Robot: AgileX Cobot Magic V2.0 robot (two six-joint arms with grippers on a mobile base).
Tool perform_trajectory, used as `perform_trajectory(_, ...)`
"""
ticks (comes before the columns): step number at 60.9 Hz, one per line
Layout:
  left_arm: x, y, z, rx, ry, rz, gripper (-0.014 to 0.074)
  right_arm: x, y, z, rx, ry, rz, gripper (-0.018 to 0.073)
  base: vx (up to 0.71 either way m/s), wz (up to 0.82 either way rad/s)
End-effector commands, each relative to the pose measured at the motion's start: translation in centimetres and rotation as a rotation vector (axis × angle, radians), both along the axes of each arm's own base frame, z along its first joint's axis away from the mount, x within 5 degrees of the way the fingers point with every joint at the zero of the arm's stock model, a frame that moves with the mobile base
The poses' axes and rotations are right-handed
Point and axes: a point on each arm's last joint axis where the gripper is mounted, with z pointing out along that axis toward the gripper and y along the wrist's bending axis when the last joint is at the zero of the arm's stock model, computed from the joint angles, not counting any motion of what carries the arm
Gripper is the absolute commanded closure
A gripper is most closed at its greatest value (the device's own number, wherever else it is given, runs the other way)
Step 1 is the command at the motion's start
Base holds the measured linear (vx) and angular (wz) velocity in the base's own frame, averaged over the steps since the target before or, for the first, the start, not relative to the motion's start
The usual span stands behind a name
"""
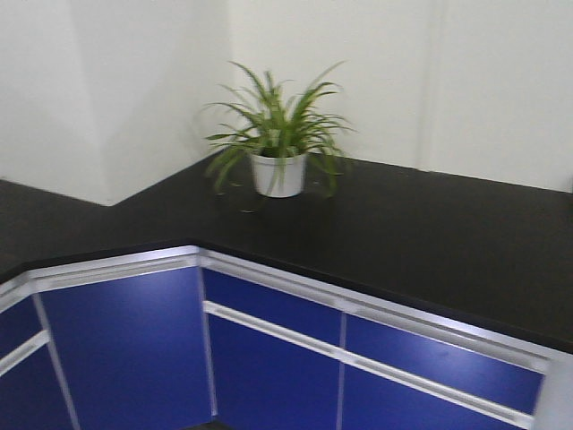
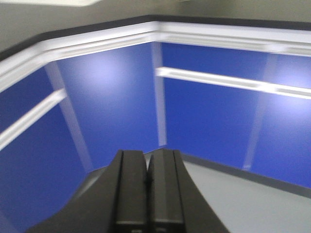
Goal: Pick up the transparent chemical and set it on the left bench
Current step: 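Drive the base to the bench with the white bins, holding the beaker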
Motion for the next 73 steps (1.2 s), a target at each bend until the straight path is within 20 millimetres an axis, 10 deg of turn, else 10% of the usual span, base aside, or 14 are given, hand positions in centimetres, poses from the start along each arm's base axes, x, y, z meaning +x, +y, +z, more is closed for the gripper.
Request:
perform_trajectory(1,-0.15,0.02,0.27,-0.014,-0.081,-0.001,0.0600,0.07,0.21,1.58,-0.019,-0.089,0.024,0.0529,-0.12,1.04)
perform_trajectory(73,-0.15,0.02,0.27,-0.014,-0.081,-0.001,0.0600,0.07,0.16,1.46,-0.018,-0.075,0.018,0.0529,0.07,0.90)
